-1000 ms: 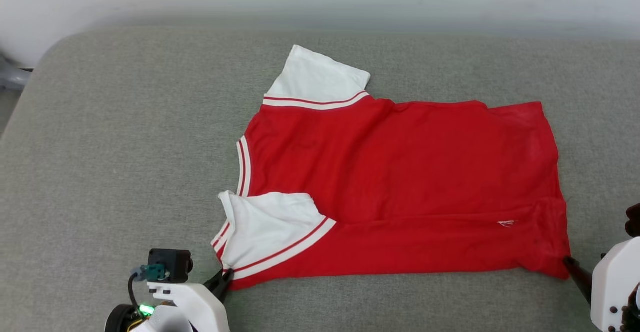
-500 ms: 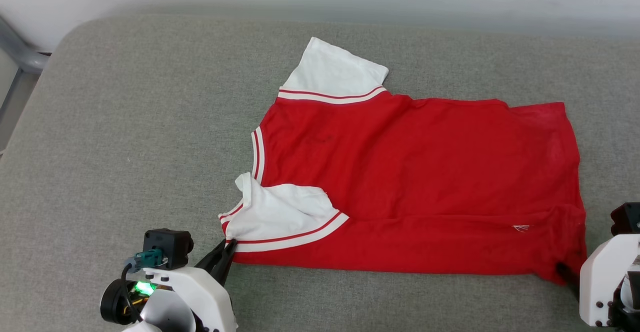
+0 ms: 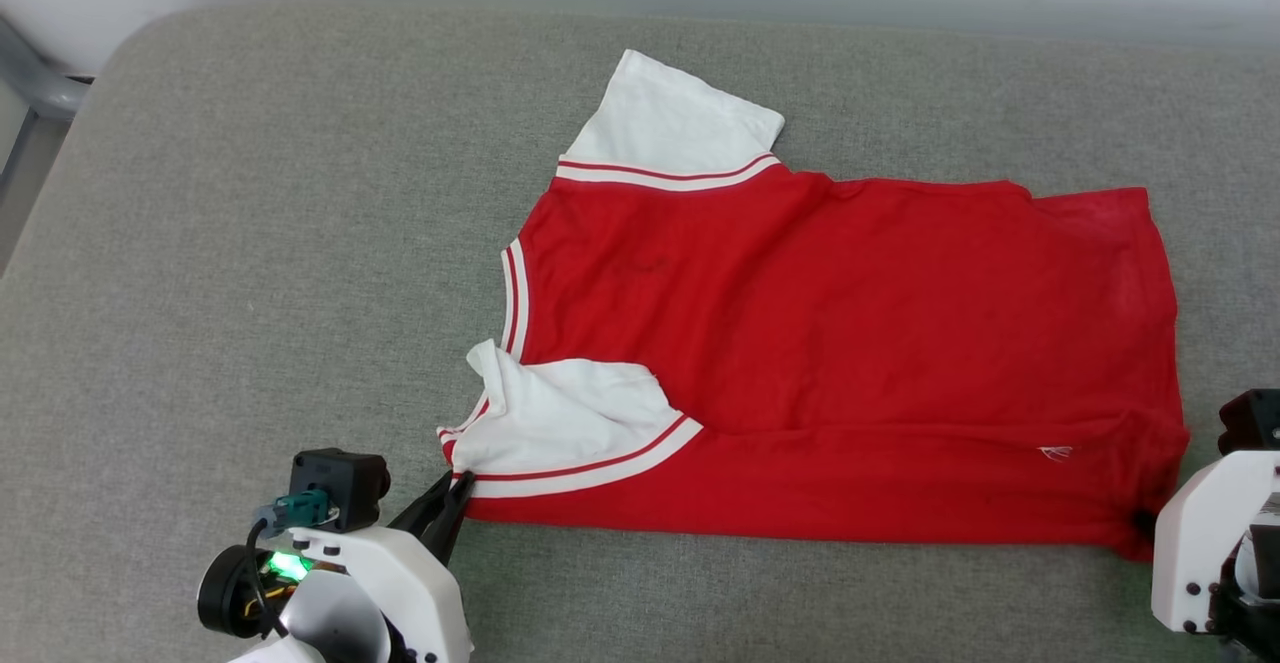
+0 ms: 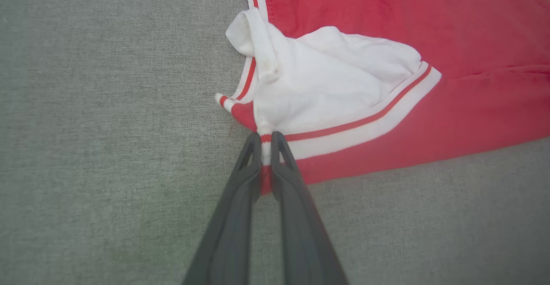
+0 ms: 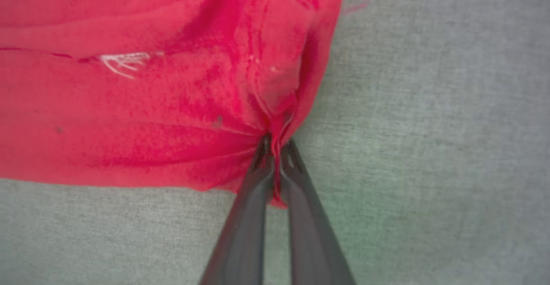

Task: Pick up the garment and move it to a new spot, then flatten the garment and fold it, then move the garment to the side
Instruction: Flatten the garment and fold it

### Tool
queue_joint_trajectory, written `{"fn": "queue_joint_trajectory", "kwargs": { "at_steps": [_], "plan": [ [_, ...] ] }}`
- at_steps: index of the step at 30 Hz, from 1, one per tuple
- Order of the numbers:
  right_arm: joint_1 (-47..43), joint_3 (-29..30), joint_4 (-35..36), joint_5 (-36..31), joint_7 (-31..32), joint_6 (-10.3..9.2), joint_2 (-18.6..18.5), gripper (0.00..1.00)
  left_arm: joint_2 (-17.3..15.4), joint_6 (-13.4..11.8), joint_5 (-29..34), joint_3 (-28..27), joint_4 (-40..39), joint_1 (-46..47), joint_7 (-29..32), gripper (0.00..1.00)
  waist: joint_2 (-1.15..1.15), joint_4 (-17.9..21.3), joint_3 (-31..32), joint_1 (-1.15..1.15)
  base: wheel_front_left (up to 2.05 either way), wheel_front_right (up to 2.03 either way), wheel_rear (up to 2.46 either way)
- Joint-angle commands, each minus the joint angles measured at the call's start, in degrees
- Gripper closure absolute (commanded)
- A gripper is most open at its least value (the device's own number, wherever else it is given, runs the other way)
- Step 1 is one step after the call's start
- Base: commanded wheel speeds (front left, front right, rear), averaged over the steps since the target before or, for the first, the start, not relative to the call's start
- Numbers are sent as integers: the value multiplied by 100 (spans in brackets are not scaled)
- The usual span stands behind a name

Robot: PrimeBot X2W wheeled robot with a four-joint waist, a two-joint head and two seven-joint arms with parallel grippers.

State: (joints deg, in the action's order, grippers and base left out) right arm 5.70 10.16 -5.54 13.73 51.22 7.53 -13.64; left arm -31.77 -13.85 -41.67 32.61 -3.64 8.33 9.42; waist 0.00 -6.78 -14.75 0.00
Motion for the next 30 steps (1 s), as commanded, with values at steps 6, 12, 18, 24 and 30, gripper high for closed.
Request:
{"fn": "queue_joint_trajectory", "kwargs": {
  "at_steps": [6, 12, 18, 24, 30],
  "plan": [
    [-109, 125, -172, 69, 46, -10, -54, 100, -31, -35, -30, 32, 162, -67, 37, 100, 0, 70, 264, 0, 0, 0, 0],
    [-268, 205, 74, 241, 140, -10, -157, 100, -85, -68, -94, 70, 272, -291, 49, 100, 0, 118, 643, 0, 0, 0, 0],
    [-693, 305, 417, 387, 329, -10, -118, 100, -165, -146, -165, 120, 242, -658, 94, 100, 0, 134, 978, 0, 0, 0, 0],
    [-1282, 527, 832, 556, 490, -10, 1, 100, -253, -231, -202, 184, 80, -1013, 119, 100, 0, 121, 1082, 0, 0, 0, 0],
    [-1622, 692, 960, 566, 547, -10, 80, 100, -180, -231, -207, 297, 111, -1121, 112, 100, 0, 132, 1009, 0, 0, 0, 0]
  ]
}}
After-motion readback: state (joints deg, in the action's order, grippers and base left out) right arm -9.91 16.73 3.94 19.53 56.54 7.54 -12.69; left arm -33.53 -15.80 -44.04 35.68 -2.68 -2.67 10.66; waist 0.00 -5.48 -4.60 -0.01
